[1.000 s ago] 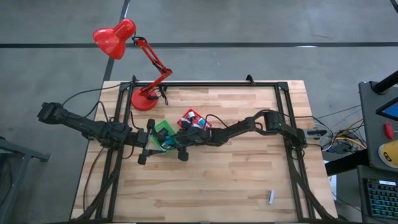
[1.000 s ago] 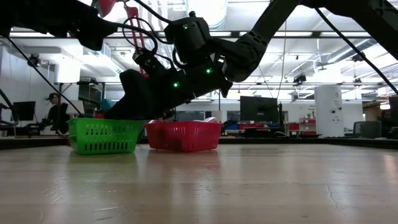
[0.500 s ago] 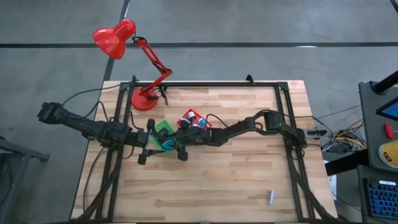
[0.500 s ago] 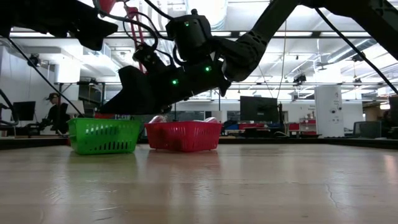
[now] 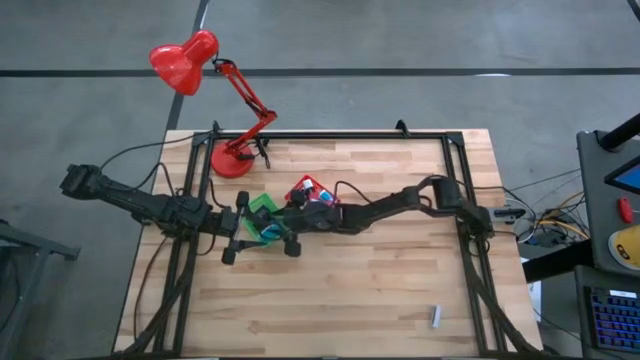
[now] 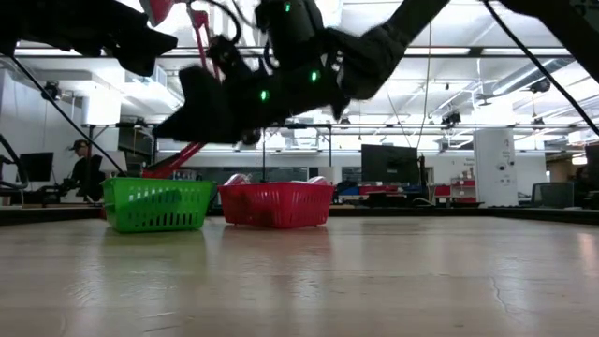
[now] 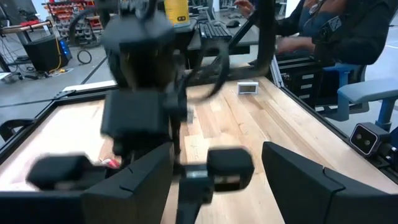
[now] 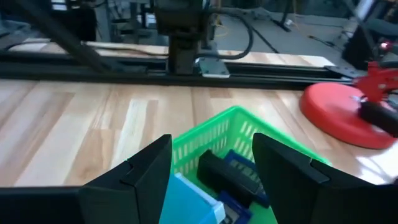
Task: Pick & Place Office items
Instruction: Put the white timer into the green bin
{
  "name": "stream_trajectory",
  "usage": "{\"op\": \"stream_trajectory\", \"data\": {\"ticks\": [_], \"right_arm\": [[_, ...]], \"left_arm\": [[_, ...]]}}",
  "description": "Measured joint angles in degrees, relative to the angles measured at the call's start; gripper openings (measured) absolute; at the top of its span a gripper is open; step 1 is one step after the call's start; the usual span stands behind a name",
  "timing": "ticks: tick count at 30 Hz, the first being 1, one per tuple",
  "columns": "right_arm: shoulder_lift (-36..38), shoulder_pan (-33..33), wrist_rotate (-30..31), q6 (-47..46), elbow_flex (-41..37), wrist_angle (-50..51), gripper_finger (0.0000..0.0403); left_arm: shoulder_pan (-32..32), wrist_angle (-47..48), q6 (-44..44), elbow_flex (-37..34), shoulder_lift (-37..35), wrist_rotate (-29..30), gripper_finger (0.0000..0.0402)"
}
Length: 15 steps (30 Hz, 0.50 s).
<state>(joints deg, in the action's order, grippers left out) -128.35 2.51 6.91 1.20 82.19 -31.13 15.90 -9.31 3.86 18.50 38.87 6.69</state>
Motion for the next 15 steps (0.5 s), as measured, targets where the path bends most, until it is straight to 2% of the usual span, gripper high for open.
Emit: {"op": "stream_trajectory", "data": {"ticks": [9,15], "right_arm": [[8.02,4.55,8.74,2.03,0.00,16.43,0.0219],[14.49,6.64,9.36,-3.15,-0.12,36.46,0.0219]], "left_arm": [[0.00,0.16,0.02,0.00,0.00,0.01,0.0250],[0.01,0.30,0.01,0.00,0.00,0.01,0.0250]]}}
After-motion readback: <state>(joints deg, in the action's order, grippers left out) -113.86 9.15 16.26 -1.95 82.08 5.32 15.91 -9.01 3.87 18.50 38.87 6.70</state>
